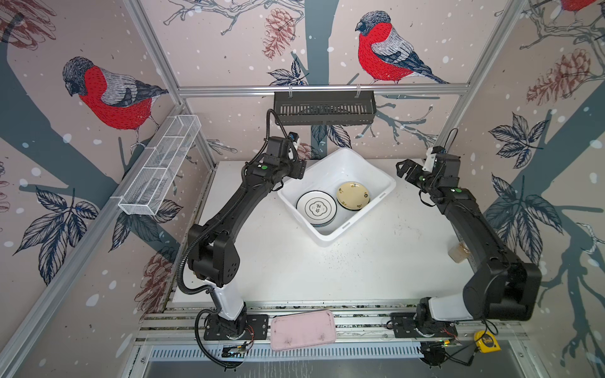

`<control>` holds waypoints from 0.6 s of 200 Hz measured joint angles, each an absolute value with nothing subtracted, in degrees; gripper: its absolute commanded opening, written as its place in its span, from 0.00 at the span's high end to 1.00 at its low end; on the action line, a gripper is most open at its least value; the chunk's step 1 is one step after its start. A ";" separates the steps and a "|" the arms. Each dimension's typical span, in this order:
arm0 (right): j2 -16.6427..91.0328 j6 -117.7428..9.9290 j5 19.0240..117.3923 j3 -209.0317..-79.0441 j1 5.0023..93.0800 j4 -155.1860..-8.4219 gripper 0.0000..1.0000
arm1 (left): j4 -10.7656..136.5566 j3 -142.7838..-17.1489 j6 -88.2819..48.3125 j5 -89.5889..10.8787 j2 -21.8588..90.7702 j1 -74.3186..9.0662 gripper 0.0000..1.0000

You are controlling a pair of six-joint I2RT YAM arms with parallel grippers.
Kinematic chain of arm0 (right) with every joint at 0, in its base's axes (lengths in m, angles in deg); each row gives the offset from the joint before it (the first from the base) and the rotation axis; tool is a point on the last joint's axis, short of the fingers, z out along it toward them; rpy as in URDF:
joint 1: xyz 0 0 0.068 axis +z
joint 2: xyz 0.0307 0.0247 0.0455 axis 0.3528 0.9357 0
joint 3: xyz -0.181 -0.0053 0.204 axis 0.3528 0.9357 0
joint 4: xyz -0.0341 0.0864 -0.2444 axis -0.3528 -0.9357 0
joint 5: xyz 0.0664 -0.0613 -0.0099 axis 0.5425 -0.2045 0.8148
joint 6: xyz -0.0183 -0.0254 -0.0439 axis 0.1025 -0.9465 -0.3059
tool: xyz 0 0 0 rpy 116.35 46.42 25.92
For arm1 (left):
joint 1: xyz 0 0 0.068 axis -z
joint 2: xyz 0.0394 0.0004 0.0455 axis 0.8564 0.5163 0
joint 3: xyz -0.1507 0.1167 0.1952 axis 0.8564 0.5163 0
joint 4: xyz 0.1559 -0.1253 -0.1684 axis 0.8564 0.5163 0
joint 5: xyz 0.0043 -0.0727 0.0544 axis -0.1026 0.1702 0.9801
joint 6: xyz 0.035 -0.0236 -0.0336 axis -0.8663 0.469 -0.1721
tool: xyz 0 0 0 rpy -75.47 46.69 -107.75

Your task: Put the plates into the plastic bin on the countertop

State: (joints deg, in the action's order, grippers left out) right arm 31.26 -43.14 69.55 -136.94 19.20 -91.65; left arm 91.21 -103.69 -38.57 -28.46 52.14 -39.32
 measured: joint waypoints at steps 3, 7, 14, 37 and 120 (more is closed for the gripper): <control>31.30 -43.20 69.40 -136.76 19.18 -91.30 0.01 | 90.99 -102.99 -38.57 -27.96 51.64 -39.82 0.20; 31.35 -43.40 69.01 -136.48 19.12 -90.77 0.00 | 90.84 -101.92 -38.55 -26.93 50.88 -40.50 0.20; 31.39 -43.99 68.16 -135.86 19.10 -89.51 0.00 | 90.19 -100.17 -38.53 -25.54 49.76 -41.57 0.20; 31.59 -46.61 65.82 -134.09 19.03 -85.86 0.00 | 87.72 -93.59 -37.98 -22.34 45.83 -45.20 0.17; 27.94 -55.71 58.80 -120.81 19.42 -70.27 0.00 | 72.42 -70.31 -29.17 -19.07 37.65 -59.01 0.03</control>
